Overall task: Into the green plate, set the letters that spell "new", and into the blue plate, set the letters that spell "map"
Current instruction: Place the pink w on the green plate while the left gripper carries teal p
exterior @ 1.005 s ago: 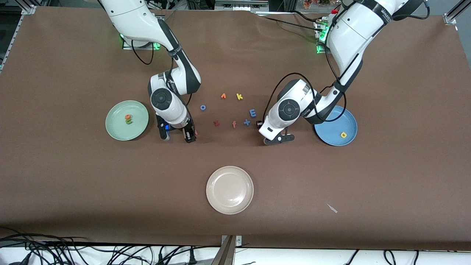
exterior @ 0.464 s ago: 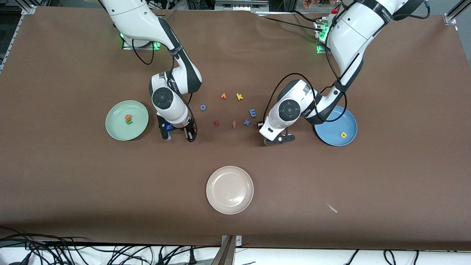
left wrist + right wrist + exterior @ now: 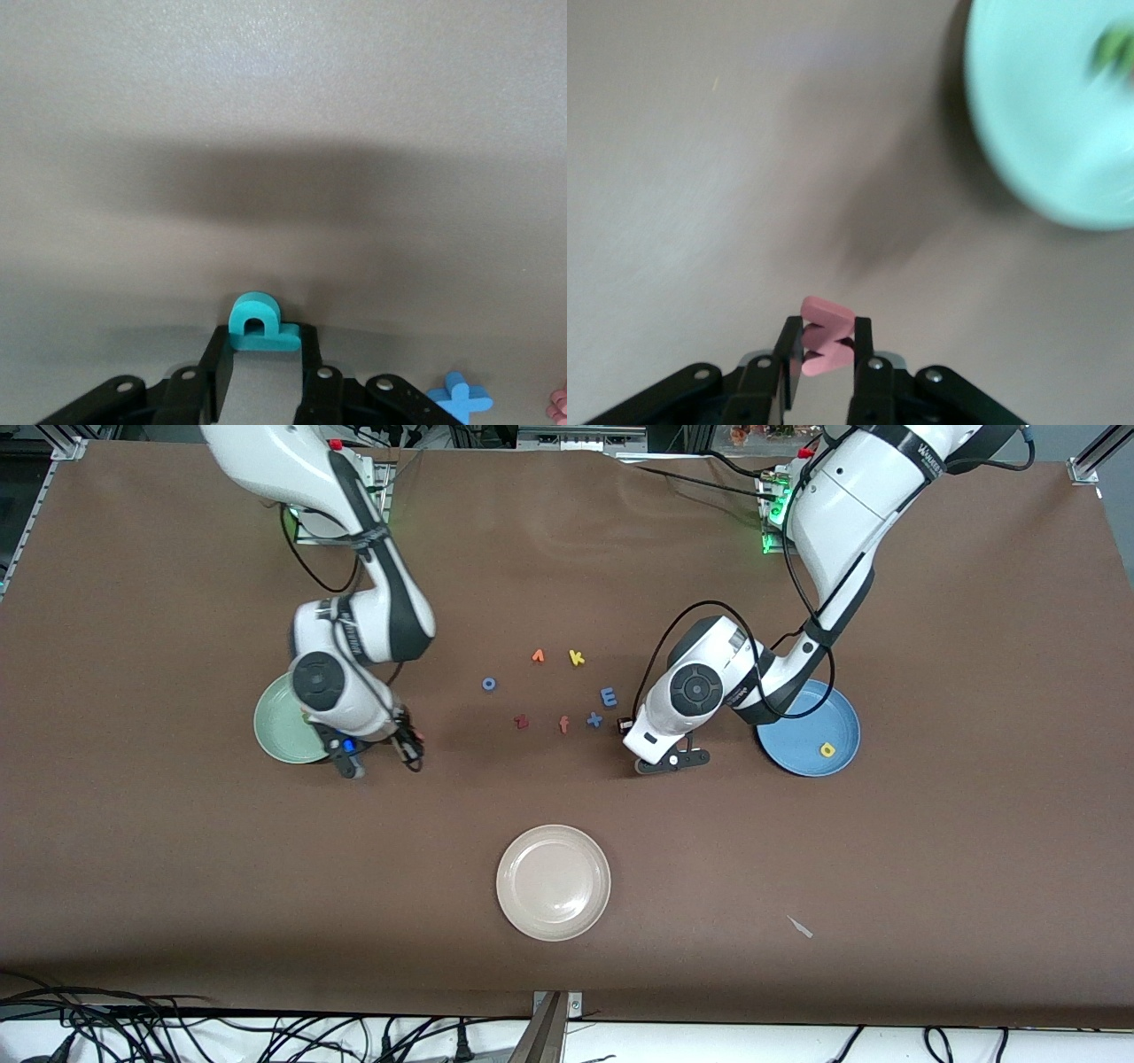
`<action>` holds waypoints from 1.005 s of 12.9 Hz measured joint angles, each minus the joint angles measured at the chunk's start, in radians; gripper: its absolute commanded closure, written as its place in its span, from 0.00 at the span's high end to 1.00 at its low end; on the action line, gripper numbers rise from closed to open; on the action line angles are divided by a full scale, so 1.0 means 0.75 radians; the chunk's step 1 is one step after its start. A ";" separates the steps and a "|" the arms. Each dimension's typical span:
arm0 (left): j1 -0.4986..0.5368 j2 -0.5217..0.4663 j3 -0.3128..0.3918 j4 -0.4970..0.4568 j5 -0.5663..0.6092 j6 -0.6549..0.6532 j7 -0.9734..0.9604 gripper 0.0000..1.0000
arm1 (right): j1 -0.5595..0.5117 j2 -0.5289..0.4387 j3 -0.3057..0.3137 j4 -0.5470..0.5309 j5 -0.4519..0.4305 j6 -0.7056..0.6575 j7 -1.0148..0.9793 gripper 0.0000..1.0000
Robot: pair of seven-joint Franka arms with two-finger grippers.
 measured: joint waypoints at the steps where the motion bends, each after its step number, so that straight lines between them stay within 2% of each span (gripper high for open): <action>1: 0.000 0.000 0.000 0.000 0.000 0.000 0.000 0.31 | -0.002 -0.030 -0.057 -0.003 0.000 -0.070 -0.077 0.21; 3: 0.005 -0.003 0.005 0.013 0.001 0.000 0.002 0.31 | -0.007 -0.081 -0.145 -0.043 0.000 -0.150 -0.237 0.21; 5: 0.021 -0.031 0.006 0.030 0.017 -0.028 0.017 0.31 | -0.008 -0.120 -0.227 -0.144 0.000 -0.145 -0.409 0.21; 8: 0.072 -0.128 0.006 0.044 0.020 -0.170 0.123 0.31 | -0.012 -0.140 -0.296 -0.346 0.011 0.056 -0.623 0.22; 9: 0.102 -0.164 0.007 0.044 0.020 -0.238 0.180 0.31 | -0.012 -0.141 -0.300 -0.418 0.014 0.146 -0.660 0.27; 10: 0.137 -0.193 0.008 0.044 0.021 -0.305 0.246 0.31 | -0.010 -0.142 -0.300 -0.462 0.014 0.198 -0.671 0.45; 12: 0.214 -0.223 0.010 0.042 0.021 -0.390 0.384 0.31 | -0.006 -0.146 -0.298 -0.486 0.014 0.219 -0.675 0.66; 13: 0.256 -0.229 0.011 0.037 0.021 -0.406 0.452 0.31 | -0.004 -0.150 -0.295 -0.486 0.014 0.219 -0.676 0.81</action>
